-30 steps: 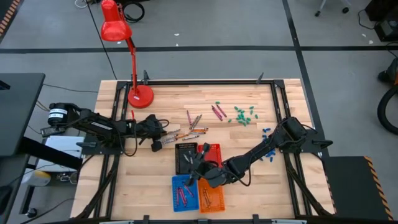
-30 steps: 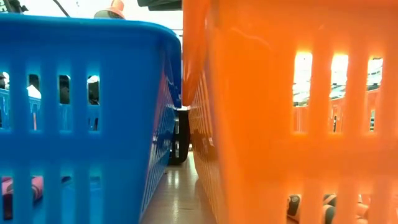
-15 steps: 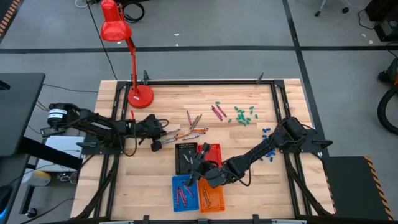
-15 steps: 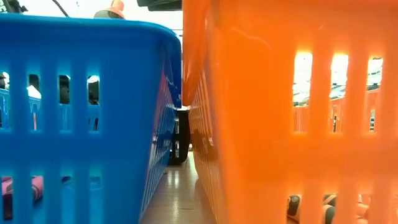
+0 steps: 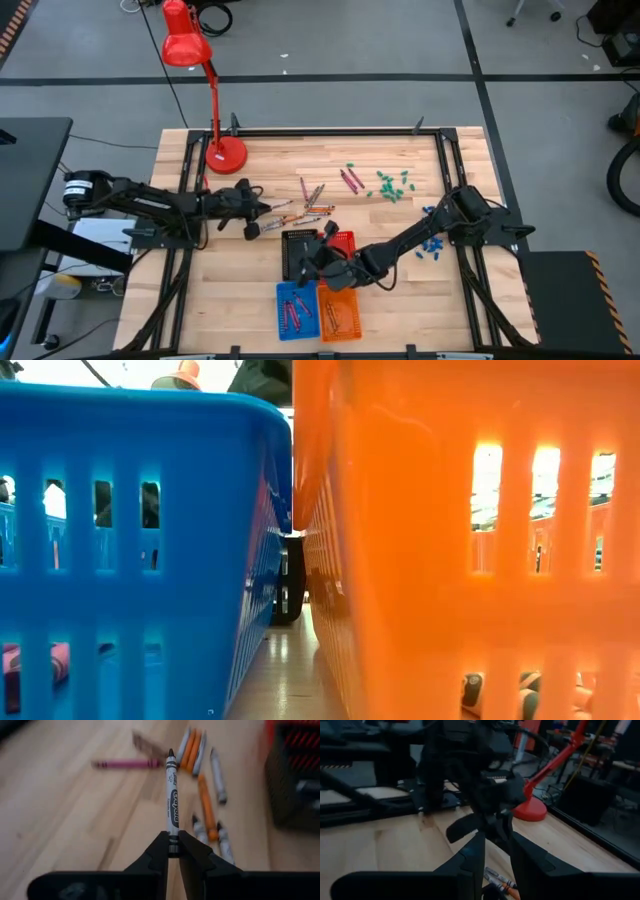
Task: Sort crayons
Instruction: Put the black crayon into the black basket
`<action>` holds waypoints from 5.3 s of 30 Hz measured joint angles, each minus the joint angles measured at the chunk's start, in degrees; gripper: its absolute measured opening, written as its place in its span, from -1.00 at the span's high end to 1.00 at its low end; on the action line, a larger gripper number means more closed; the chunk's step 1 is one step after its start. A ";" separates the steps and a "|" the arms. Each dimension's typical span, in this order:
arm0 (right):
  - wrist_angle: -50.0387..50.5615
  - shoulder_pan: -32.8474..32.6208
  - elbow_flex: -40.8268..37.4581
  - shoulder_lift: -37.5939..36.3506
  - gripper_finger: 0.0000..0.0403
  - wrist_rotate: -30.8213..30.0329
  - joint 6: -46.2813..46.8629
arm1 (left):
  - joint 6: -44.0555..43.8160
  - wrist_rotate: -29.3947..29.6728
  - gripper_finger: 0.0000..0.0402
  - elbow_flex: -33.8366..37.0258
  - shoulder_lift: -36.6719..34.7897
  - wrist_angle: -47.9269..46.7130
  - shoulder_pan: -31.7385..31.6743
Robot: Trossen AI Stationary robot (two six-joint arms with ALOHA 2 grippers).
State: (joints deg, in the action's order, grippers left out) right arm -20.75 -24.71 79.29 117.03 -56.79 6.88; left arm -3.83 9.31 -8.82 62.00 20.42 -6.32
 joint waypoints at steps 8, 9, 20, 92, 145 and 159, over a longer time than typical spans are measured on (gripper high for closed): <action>-0.09 2.55 0.00 0.00 0.51 -0.03 1.98 | 0.58 -0.06 0.81 -0.13 -7.15 4.51 2.49; -0.07 2.79 0.00 0.00 0.50 -0.03 1.98 | 0.58 -0.08 0.81 -0.14 -7.77 5.21 3.13; -0.16 4.90 0.00 0.00 0.14 0.04 4.08 | 5.49 -0.08 0.81 -0.17 -12.49 12.44 9.41; 38.15 12.10 7.56 -0.02 0.79 44.78 35.37 | -2.13 3.58 0.14 -0.26 -14.15 -6.10 18.14; 53.81 14.39 11.95 -0.19 0.51 61.20 35.36 | -6.18 3.79 0.14 -0.20 -14.12 -13.90 18.11; 48.94 12.68 11.82 -5.66 0.51 37.20 23.89 | -10.06 3.28 0.14 -0.20 -13.15 -20.14 18.11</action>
State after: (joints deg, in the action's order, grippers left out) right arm 28.19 -12.04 91.11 111.37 -19.59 30.77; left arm -13.89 12.60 -9.02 48.85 0.27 11.79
